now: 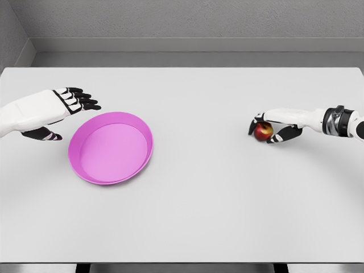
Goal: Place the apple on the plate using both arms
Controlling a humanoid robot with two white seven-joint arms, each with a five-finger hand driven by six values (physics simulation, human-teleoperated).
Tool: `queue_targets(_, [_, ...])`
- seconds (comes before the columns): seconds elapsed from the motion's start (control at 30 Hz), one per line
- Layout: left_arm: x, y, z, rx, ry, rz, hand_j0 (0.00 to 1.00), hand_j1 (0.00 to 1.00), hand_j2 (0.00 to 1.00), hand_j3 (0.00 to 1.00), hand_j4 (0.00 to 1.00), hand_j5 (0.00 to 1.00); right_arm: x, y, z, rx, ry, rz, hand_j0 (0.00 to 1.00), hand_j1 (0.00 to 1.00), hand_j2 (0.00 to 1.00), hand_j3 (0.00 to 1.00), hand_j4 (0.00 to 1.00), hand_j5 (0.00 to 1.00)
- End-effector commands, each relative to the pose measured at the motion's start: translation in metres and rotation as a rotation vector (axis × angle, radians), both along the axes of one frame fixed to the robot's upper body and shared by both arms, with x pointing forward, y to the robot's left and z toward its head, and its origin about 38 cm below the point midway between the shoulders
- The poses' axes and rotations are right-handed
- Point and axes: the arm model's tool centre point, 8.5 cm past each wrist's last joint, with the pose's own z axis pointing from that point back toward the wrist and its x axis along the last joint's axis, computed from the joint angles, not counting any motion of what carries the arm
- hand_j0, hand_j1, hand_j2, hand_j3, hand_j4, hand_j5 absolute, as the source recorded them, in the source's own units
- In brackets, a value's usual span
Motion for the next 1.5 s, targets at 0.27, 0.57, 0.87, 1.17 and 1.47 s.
queue_targets(0.27, [0.0, 0.001, 0.001, -0.006, 0.0, 0.003, 1.0, 1.0, 1.0, 1.0, 1.0, 1.0, -0.007, 0.041, 0.032, 0.09, -0.125, 0.236, 0.45, 0.45, 0.45, 0.45, 0.45, 0.45])
queue_targets(0.57, [0.0, 0.001, 0.001, -0.006, 0.0, 0.003, 1.0, 1.0, 1.0, 1.0, 1.0, 1.0, -0.034, 0.152, 0.026, 0.138, -0.109, 0.527, 0.44, 0.44, 0.44, 0.44, 0.44, 0.44])
queue_targets(0.87, [0.0, 0.0, 0.001, -0.005, 0.001, 0.002, 1.0, 1.0, 1.0, 1.0, 1.0, 1.0, -0.022, 0.129, 0.043, 0.149, -0.156, 0.457, 1.0, 1.0, 1.0, 1.0, 1.0, 1.0])
queue_targets(1.17, [0.017, -0.084, -0.006, -0.097, 0.003, -0.164, 1.0, 1.0, 1.0, 1.0, 1.0, 1.0, -0.005, -0.043, 0.095, 0.317, -0.368, -0.056, 1.0, 1.0, 1.0, 1.0, 1.0, 1.0])
queue_targets(1.47, [0.009, -0.236, -0.02, 0.04, 0.093, -0.535, 1.0, 1.0, 1.0, 1.0, 1.0, 1.0, -0.008, -0.039, 0.092, 0.311, -0.361, -0.041, 1.0, 1.0, 1.0, 1.0, 1.0, 1.0])
